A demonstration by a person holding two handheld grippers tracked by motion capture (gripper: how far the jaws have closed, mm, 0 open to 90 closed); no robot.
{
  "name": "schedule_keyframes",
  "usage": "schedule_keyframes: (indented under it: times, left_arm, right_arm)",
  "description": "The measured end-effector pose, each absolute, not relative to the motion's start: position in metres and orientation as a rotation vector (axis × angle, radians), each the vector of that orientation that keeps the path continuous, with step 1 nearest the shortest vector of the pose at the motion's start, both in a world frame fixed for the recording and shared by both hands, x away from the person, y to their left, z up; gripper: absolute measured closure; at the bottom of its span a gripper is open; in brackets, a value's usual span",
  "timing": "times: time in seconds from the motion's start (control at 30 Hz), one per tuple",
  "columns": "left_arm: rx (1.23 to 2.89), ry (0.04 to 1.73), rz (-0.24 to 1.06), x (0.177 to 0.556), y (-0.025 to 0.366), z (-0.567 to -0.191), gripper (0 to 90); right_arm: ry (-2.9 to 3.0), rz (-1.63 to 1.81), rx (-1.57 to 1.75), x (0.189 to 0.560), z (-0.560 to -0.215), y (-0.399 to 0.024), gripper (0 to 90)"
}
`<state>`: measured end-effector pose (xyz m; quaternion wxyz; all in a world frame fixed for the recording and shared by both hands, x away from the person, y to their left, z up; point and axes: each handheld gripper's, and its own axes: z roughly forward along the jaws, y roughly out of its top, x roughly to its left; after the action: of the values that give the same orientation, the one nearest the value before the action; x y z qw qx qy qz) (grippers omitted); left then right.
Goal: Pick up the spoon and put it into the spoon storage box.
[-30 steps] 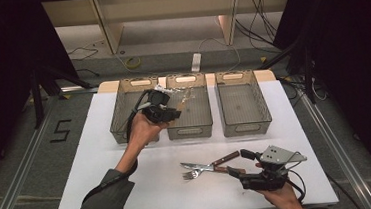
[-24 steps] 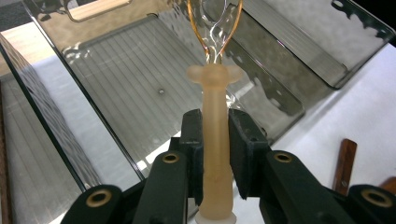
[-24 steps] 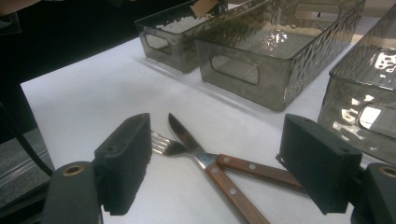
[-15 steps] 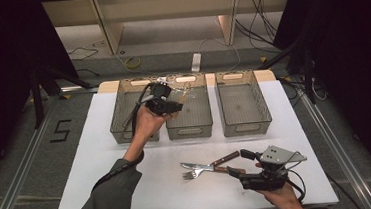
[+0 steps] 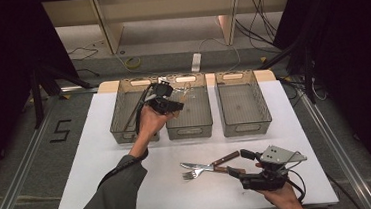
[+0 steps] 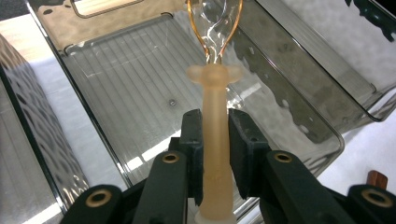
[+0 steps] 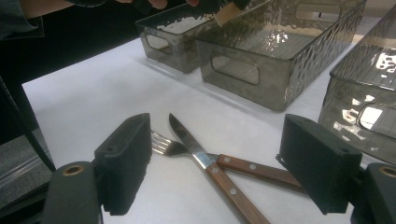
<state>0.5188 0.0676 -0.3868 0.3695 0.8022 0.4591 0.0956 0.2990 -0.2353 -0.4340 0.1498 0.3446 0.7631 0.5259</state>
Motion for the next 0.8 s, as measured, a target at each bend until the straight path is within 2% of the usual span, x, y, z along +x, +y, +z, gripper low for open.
schedule_keyframes:
  times: [0.8]
  left_arm:
    - [2.085,1.183,0.218,0.518,0.062,-0.402,75.4]
  right_arm:
    - [2.193,1.515,0.992,0.299,-0.434,-0.235,25.9]
